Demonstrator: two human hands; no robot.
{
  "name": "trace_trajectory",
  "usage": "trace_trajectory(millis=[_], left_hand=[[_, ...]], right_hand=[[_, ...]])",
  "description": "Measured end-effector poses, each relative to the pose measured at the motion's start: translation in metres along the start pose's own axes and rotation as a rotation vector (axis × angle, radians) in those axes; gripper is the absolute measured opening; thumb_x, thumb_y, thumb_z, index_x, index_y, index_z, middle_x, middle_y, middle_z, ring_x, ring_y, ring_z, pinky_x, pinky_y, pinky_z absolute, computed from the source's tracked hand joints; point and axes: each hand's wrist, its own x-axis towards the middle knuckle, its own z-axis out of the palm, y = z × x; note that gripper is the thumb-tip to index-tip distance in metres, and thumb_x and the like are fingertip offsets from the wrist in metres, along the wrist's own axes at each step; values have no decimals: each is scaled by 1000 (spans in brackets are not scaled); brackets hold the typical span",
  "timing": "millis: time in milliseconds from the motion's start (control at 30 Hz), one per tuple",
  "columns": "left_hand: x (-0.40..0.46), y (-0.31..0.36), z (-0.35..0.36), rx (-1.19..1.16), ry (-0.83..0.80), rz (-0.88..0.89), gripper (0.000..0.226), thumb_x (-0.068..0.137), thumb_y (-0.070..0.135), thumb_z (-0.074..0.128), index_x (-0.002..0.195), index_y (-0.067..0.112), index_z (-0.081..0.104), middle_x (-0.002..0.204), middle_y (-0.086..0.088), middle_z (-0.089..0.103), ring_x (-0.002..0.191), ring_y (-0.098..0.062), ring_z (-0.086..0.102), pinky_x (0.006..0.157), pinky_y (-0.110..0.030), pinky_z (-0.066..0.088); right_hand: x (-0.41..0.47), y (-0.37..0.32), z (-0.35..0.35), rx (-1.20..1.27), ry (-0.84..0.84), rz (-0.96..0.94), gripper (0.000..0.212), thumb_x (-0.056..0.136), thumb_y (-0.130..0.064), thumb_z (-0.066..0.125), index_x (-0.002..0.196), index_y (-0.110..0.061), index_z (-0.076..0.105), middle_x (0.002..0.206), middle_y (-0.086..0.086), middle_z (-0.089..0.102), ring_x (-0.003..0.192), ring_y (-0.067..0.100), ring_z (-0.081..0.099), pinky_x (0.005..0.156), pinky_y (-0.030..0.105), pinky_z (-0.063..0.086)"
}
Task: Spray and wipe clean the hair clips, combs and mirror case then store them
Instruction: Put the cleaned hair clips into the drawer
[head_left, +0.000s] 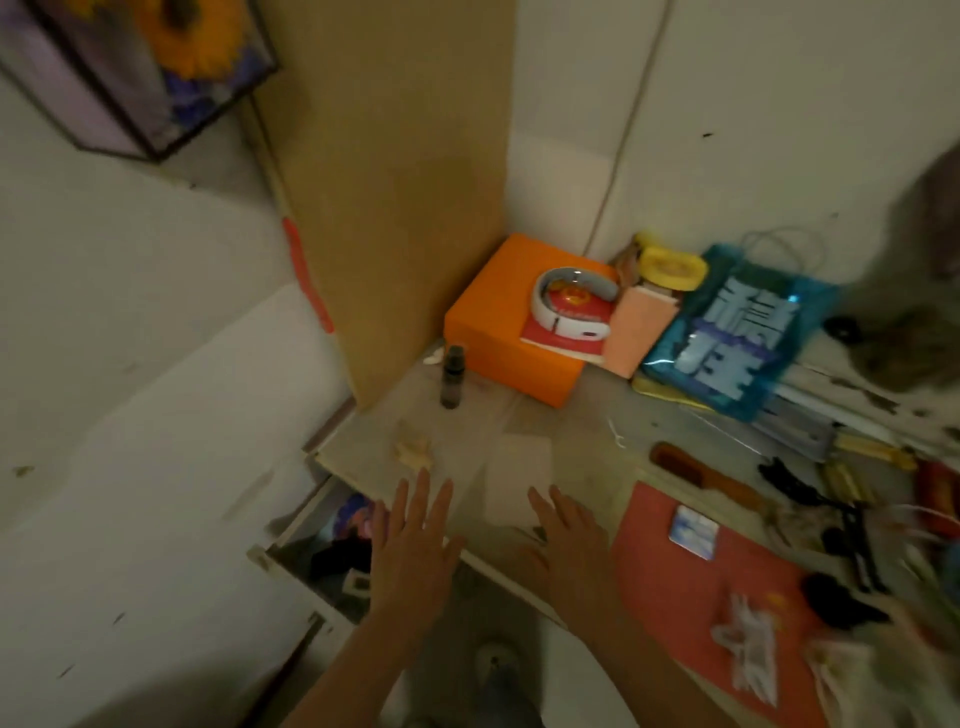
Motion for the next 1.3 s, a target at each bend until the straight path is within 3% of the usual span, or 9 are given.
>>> trace_trajectory(millis=[167,300,400,467,533,700,933,1067,1300], left_hand=[[0,54,-19,24,76,216,69,85,46,65,144,21,39,152,-13,33,137,-37,36,109,-55,29],[2,101,-18,31,109,316,69,72,40,80,133,17,56,140,-15,50,125,-39,51,99,-58,41],[5,139,-6,39,-12,344,67,93,48,50,150,26,23,158,-9,16,145,-33,18,116,-52,15],[11,165,9,57,-59,350,63,99,51,27,149,32,-7,160,-1,-8,148,-26,-5,118,-45,-3],[13,196,22,64,-78,360,62,100,49,25,148,33,-11,160,-1,-11,148,-25,-8,117,-45,-6],[5,274,48,110,-186,372,69,97,57,24,151,28,-7,161,-1,-4,148,-24,-5,117,-45,-8],[-3,337,87,79,-274,410,70,98,54,19,137,29,-34,155,0,-28,146,-23,-18,118,-43,-7],[1,355,101,74,-293,411,66,86,59,-7,142,28,-25,156,2,-24,144,-20,-20,117,-41,-8],[35,388,119,2,-250,459,67,96,53,39,151,20,20,160,-7,14,148,-26,10,118,-44,3]], right_hand=[[-27,37,-25,77,78,115,60,97,-48,20,150,-21,24,158,1,19,146,18,15,119,34,9],[-48,74,-43,15,267,220,63,74,-18,79,130,-2,55,134,20,54,123,33,55,100,43,47],[-63,109,-50,8,191,331,59,93,-23,57,147,-13,33,155,10,29,143,24,27,116,37,22],[-72,141,-50,30,246,346,58,92,-22,58,145,-14,37,152,10,33,140,26,33,113,40,25],[-82,173,-54,9,313,383,56,82,-19,71,134,-11,52,140,13,49,128,29,50,106,43,37],[-102,258,-48,59,130,443,57,99,-45,34,150,-25,18,157,-3,16,145,13,12,118,34,4],[-117,329,-40,123,116,477,59,98,-33,43,151,-19,19,158,5,18,146,20,16,117,37,9],[-117,353,-31,79,37,521,63,98,-36,41,152,-26,10,159,-1,14,145,15,13,116,35,9],[-103,374,-17,137,43,590,62,97,-46,43,150,-26,20,154,0,26,142,18,24,115,33,17]])
